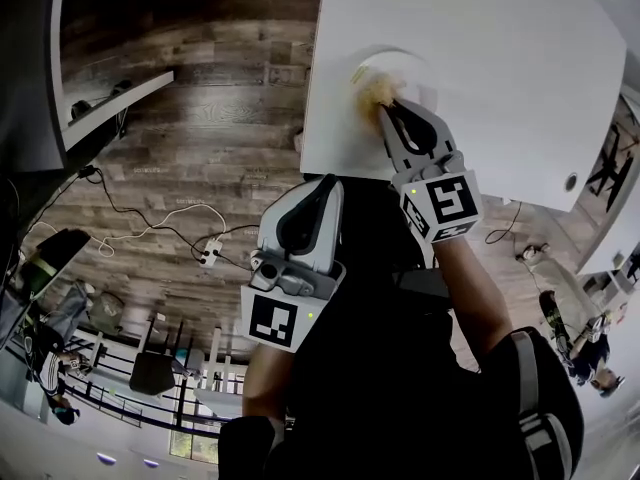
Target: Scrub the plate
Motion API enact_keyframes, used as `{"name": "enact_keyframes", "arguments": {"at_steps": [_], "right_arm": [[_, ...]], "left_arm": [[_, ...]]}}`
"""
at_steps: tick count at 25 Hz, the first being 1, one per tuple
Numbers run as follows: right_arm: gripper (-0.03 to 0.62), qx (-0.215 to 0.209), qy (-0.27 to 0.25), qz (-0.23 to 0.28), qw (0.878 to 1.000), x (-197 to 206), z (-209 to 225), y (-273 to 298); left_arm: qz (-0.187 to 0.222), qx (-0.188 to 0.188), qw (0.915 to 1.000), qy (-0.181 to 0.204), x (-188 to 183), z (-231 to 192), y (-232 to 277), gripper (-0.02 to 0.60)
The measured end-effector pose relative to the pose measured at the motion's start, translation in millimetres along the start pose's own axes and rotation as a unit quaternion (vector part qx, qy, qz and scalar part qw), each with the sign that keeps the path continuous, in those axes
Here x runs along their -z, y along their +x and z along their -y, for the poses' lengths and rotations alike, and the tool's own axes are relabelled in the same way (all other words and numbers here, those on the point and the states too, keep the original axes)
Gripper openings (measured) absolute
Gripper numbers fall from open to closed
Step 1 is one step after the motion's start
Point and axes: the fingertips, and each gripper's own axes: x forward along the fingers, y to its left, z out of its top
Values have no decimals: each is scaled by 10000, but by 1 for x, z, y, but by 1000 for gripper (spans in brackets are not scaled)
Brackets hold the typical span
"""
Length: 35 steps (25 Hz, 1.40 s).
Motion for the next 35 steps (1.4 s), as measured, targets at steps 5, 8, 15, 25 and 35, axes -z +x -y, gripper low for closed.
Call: {"name": "enact_keyframes", "arguments": {"at_steps": [5, 8, 15, 25, 35], "right_arm": [[32, -129, -81, -13, 9999, -2, -13, 5], [32, -205, -96, -17, 9997, -3, -21, 9], [31, -407, -143, -17, 9991, -5, -39, 10], [32, -380, -132, -56, 9992, 5, -45, 2], [32, -161, 0, -78, 9998, 20, -36, -17]], "left_arm": [[62, -91, 9999, -15, -1, -5, -9, 3], [86, -123, 9999, -25, -2, -8, -13, 3], [103, -129, 9999, -26, -1, -4, -19, 3], [52, 29, 10000, -18, 5, 2, -23, 3], [-65, 271, 9996, 33, 11, 17, -22, 3]]}}
